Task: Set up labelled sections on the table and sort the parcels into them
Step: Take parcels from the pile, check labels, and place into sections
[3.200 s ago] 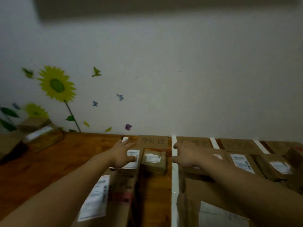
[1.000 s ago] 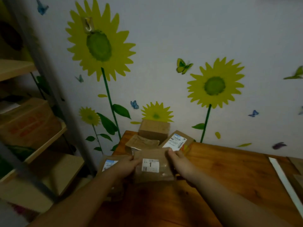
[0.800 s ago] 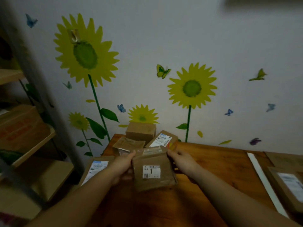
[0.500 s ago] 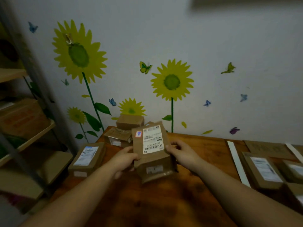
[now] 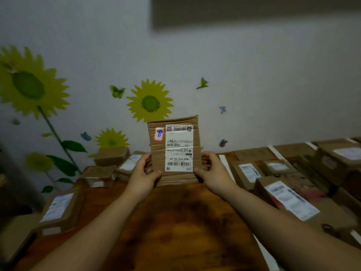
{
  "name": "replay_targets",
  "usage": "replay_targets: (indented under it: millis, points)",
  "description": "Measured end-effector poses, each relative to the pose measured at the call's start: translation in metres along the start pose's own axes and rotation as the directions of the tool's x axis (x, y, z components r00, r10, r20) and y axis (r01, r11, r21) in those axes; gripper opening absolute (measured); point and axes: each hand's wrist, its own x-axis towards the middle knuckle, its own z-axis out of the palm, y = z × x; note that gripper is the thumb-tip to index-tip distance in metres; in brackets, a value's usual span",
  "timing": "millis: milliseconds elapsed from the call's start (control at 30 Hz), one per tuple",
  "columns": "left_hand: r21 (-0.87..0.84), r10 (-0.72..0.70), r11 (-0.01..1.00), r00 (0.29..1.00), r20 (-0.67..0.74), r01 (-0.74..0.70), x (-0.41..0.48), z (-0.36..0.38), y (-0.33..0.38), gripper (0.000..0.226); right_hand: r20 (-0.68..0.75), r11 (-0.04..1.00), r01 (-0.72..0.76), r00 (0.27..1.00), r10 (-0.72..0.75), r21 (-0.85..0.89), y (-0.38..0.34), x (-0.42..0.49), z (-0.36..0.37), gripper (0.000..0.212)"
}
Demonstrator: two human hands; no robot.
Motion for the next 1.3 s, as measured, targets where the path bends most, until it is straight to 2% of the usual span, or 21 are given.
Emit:
replay_targets:
  millis: [167, 300, 533, 700, 900, 1033, 1300]
  points:
    - [-0.031, -0.025, 0.999, 0.985, 0.168, 0.030, -0.002, 0.043, -0.011, 0.063, -0.121, 0.997, -0.073, 0.990, 0.068, -0.038, 0.009, -0.037, -0.043, 0.034]
    - [-0.035, -0.022, 0.999, 0.970, 0.243, 0.031, -0.012, 0.076, -0.011, 0.057, -0.211, 0.991, -0.131, 0.970, 0.120, -0.037, 0.023, -0.065, -0.068, 0.039]
    - [0.019, -0.027, 1.000, 0.974, 0.225, 0.023, -0.018, 0.126, -0.003, 0.048, -0.240, 0.990, -0.102, 0.968, 0.076, -0.097, 0.025, -0.087, -0.115, 0.029]
    - [0.016, 0.008, 1.000, 0.976, 0.217, -0.012, -0.011, 0.176, 0.015, 0.046, -0.244, 0.988, -0.095, 0.968, 0.062, -0.123, 0.028, -0.071, -0.159, 0.036]
    - [-0.003, 0.031, 1.000, 0.989, 0.147, -0.031, -0.003, 0.241, 0.028, 0.043, -0.080, 0.979, -0.021, 0.997, 0.005, -0.203, 0.029, -0.038, -0.225, 0.041]
    - [0.066, 0.028, 0.997, 0.990, 0.139, -0.038, 0.009, 0.265, 0.030, 0.048, -0.027, 0.975, 0.013, 0.999, -0.020, -0.223, 0.026, -0.010, -0.255, 0.044]
    - [0.107, -0.060, 0.993, 0.984, 0.168, 0.042, 0.049, 0.283, 0.004, 0.057, 0.052, 0.958, -0.057, 0.996, 0.074, -0.280, 0.057, 0.049, -0.262, 0.040]
